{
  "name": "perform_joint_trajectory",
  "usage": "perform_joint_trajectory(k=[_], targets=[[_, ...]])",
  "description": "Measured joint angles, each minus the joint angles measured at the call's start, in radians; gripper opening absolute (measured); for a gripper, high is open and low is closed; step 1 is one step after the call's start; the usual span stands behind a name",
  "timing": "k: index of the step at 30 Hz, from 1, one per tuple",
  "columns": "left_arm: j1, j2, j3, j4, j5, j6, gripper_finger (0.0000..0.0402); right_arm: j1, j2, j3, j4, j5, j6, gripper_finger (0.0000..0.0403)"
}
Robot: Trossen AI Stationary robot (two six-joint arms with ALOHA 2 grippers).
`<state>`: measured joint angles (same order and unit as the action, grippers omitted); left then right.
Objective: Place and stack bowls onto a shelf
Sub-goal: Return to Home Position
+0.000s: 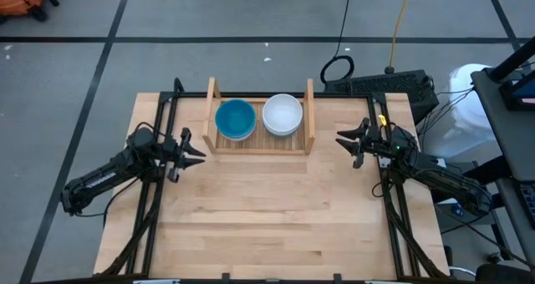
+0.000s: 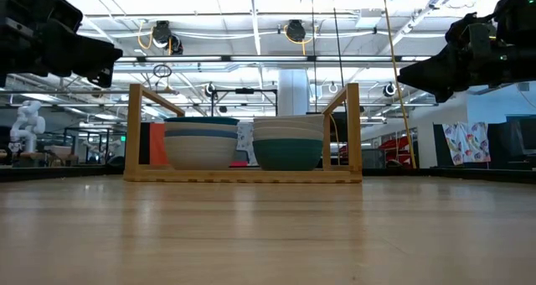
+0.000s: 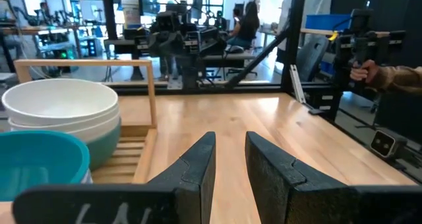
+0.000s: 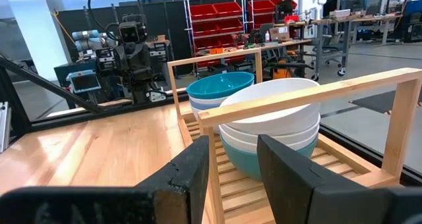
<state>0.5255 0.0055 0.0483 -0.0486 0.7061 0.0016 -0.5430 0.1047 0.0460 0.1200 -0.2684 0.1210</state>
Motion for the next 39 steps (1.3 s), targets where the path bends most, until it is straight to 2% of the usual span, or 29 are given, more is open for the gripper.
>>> perform_joint_trajectory(k=[4,24,29,39], targets=[[0.0,0.0,0.0,0.001,-0.037,-0.017,0.0088,0.0,0.0,0.0,-0.002,0.0,0.005,0.0123],[0.0,0.001,-0.001,-0.013,-0.441,-0.094,0.0088,0.0,0.0,0.0,-0.012,0.003,0.017,0.0123],[0.0,0.036,-0.001,-0.014,-0.453,-0.091,0.0088,0.0,0.0,-0.001,-0.035,0.004,0.017,0.0123],[-0.022,0.187,-0.001,-0.015,-0.445,-0.091,0.0088,0.0,0.0,-0.001,-0.046,0.004,-0.035,0.0123]])
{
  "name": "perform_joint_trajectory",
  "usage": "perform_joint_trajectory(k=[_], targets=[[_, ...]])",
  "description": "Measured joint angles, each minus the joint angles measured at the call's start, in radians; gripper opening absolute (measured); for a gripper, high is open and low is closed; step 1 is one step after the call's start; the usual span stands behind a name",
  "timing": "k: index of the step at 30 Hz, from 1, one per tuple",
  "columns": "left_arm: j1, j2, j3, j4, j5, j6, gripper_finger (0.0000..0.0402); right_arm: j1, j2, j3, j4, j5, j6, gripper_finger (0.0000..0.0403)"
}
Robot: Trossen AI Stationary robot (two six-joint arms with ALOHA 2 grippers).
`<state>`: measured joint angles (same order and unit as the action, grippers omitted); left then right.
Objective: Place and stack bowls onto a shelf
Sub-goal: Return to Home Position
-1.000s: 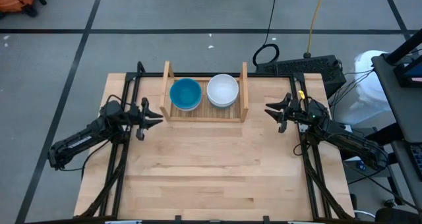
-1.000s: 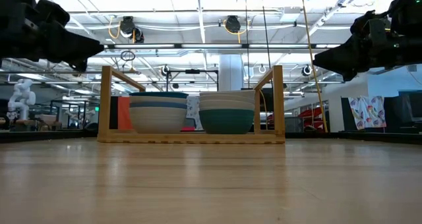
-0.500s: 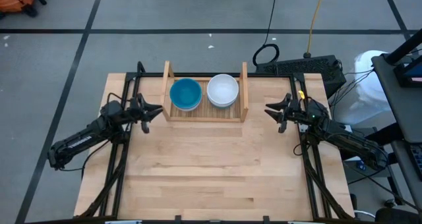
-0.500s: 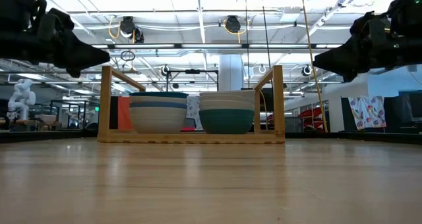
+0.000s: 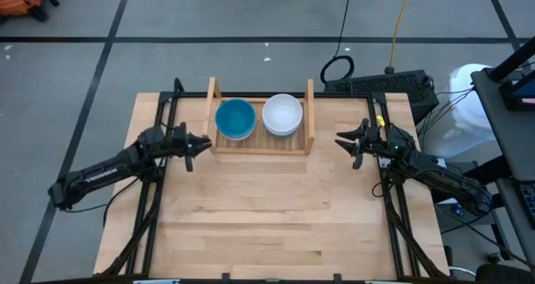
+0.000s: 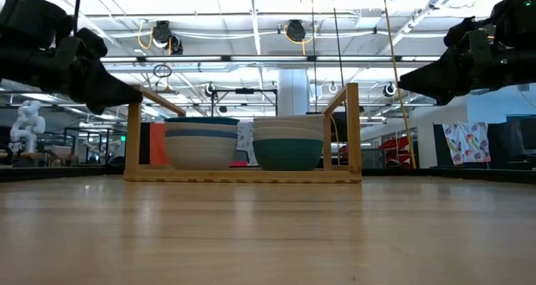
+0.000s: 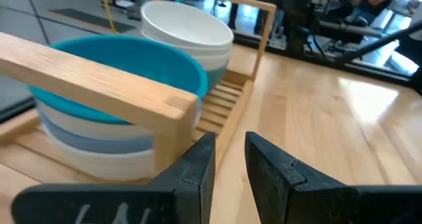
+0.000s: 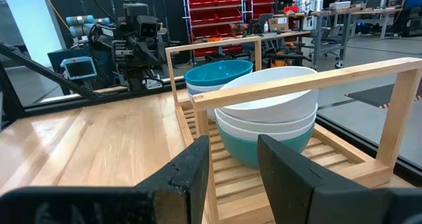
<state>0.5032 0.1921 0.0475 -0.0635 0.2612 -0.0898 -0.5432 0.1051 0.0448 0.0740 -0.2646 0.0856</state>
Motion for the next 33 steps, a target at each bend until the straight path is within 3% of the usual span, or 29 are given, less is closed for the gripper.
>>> perform_joint_trajectory(k=[14,33], targets=[[-0.094,0.025,0.0,0.002,0.006,-0.057,0.0088,0.0,0.0,0.0,-0.002,0.0,0.007,0.0123],[-0.107,0.025,0.0,0.002,0.001,-0.066,0.0088,0.0,0.0,0.0,0.004,0.0,0.007,0.0123]])
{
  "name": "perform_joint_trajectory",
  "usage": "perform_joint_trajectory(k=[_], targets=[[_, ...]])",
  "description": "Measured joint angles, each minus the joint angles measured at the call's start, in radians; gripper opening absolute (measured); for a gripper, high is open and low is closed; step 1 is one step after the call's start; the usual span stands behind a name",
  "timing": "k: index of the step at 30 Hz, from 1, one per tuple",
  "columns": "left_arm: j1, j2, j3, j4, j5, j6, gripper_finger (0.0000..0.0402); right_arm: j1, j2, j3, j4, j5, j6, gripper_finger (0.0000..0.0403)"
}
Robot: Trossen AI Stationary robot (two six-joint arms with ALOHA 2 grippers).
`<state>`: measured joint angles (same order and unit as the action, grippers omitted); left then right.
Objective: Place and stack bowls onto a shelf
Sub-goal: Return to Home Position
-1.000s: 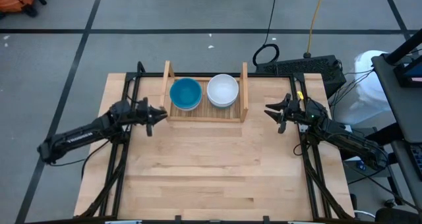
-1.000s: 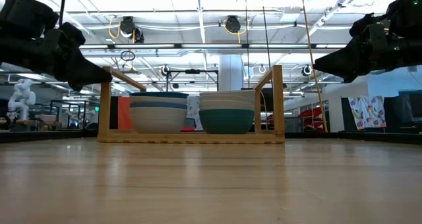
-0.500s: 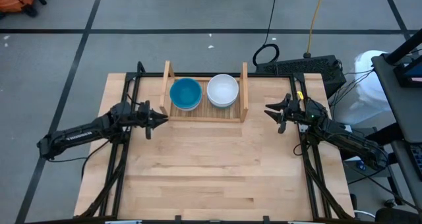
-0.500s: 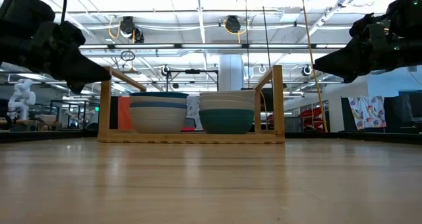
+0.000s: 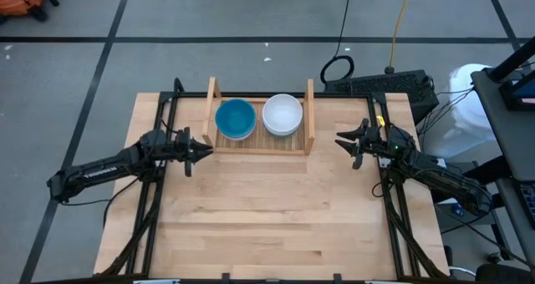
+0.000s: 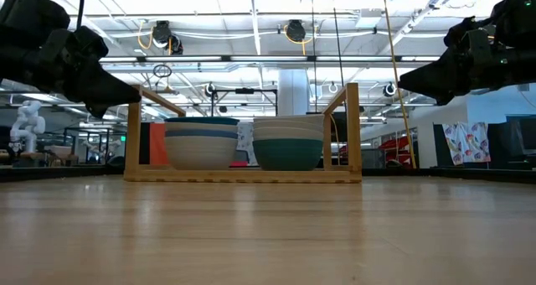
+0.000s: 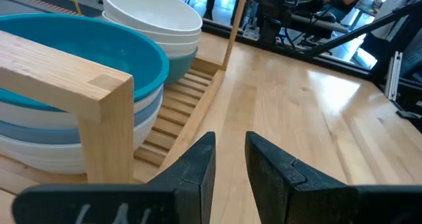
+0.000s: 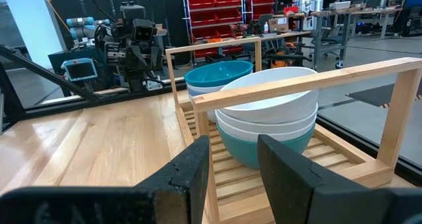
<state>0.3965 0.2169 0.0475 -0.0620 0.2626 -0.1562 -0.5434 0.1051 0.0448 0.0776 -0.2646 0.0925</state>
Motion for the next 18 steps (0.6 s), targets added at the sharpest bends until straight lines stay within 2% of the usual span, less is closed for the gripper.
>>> perform_joint_trajectory(k=[18], targets=[[0.0,0.0,0.0,0.006,-0.001,-0.004,0.0088,0.0,0.0,0.0,0.0,0.0,0.0,0.0123]])
